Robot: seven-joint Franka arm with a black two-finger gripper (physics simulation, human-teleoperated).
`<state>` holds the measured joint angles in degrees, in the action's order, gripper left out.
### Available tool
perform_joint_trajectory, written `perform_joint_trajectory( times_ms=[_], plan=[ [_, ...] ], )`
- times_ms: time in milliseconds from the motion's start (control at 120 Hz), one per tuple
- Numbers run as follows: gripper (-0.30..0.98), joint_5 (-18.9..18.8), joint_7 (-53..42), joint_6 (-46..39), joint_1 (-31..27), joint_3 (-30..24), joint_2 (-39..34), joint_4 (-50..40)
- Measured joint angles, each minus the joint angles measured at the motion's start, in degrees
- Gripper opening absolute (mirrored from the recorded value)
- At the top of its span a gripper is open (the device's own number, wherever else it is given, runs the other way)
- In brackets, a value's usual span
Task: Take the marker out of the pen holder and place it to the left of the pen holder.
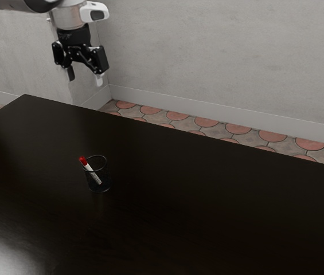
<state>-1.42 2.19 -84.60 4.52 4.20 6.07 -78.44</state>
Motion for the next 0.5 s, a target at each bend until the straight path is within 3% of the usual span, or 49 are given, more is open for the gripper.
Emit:
perform_joint_trajectory(
  times_ms=[167, 383, 500],
  plan=[
    [0.69, 0.6, 0.1, 0.4, 0.2, -0.1, 0.6, 0.4],
    [0.69, 1.3, 0.3, -1.7, 0.0, 0.1, 9.4, 0.0],
    [0.69, 1.8, 0.3, -4.3, 0.0, 0.3, 12.2, -5.2]
  ],
)
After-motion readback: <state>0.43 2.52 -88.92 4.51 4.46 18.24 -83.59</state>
